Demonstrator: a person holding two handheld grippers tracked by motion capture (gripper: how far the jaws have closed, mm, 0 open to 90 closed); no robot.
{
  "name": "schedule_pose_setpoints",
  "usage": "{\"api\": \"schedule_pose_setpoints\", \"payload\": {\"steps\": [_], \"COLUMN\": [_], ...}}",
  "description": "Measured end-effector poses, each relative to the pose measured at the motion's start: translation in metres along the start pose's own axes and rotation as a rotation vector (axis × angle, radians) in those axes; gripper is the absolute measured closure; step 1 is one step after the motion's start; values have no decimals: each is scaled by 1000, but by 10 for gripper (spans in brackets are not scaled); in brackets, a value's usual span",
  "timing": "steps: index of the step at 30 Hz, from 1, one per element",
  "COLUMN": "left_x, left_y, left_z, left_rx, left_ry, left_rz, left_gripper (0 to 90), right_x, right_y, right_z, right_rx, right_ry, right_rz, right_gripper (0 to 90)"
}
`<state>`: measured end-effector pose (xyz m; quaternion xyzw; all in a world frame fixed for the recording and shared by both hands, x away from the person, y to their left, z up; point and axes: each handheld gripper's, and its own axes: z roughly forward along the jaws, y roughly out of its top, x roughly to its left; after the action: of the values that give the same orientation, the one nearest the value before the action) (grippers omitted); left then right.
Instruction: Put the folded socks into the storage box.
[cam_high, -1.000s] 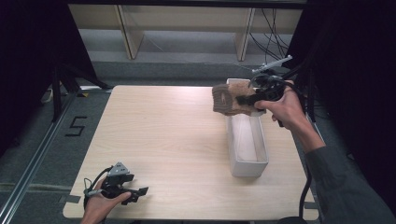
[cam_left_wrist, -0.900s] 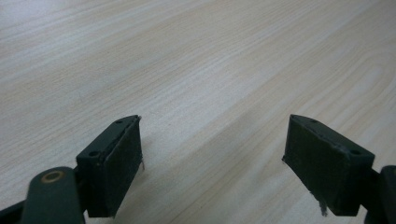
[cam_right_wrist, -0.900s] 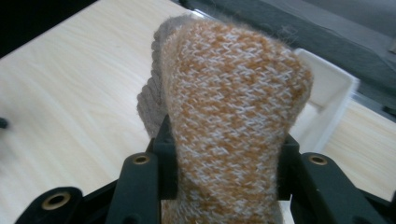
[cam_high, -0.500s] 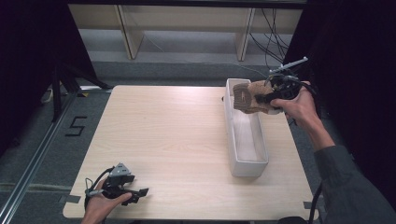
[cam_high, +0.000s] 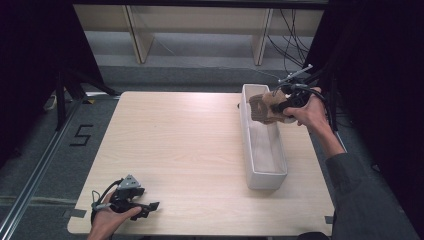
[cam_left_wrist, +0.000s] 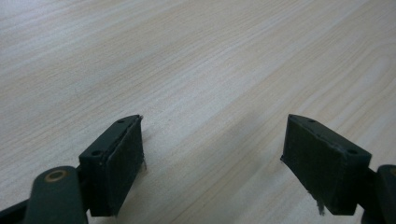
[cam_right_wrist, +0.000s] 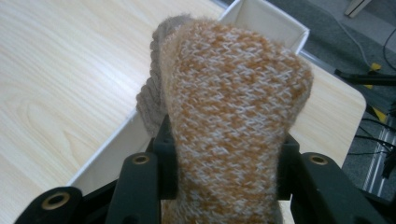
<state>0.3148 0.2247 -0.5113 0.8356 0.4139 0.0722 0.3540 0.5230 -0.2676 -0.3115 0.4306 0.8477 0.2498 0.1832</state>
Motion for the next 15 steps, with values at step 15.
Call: {"api": "schedule_pose_setpoints", "payload": {"steps": [15], "left_x": [1], "left_y": [1], "left_z": [-1], "left_rx": [1], "left_ry": [8], "left_rz": [6], "left_gripper": [198], "right_x": [4], "right_y": [-1], "right_z": [15], "right_rx": [121], "right_ry": [3], "right_rz": [-75], "right_gripper": [582]}}
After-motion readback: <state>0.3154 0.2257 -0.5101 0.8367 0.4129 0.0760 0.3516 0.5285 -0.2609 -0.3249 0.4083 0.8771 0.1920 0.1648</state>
